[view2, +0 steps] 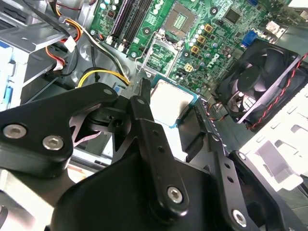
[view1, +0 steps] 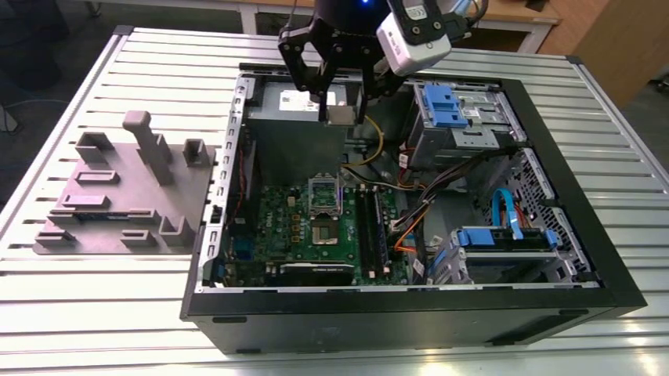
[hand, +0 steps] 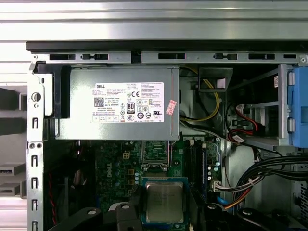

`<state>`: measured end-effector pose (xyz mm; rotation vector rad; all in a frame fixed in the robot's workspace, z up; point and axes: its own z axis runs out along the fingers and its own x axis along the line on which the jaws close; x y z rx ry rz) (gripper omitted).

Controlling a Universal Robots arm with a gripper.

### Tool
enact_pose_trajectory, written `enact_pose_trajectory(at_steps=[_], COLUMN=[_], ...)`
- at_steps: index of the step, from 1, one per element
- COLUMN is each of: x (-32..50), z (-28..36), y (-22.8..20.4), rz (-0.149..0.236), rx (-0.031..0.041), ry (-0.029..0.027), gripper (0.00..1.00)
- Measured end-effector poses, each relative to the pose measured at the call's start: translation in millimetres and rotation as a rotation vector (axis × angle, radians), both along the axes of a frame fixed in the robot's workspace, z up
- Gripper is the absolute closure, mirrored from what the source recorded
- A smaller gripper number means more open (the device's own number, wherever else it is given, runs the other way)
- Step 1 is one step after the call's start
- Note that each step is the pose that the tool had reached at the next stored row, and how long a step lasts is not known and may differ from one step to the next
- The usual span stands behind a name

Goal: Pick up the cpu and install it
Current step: 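Place the cpu into insertion slot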

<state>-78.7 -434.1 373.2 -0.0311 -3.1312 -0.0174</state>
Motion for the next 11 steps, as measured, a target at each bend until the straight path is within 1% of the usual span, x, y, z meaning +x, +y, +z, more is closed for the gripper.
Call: enact_pose_trajectory(at_steps=[8,10,11], x=[0.0,0.0,0.0], z=[-0.7,-4.9,-5.1], y=[0.0,0.0,0.0], rz=[0.0,0.0,0.0], rx=[0.0,0.0,0.0], ry=[0.0,0.0,0.0], gripper=[0.53,0.53,0.53])
